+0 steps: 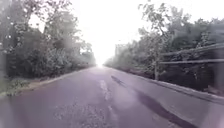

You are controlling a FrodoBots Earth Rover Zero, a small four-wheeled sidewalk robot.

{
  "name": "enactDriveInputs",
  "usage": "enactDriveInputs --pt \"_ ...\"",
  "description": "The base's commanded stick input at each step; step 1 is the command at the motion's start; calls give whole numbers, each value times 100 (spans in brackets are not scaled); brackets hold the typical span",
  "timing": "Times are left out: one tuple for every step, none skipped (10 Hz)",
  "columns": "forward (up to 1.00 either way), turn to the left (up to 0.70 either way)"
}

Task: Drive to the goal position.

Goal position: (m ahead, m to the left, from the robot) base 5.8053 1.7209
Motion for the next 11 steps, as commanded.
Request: enactDriveInputs --pt "100 0" --pt "100 0" --pt "100 0" --pt "100 0" --pt "100 0" --pt "100 0" --pt "100 1" --pt "100 1" --pt "100 2" --pt "100 2" --pt "100 2"
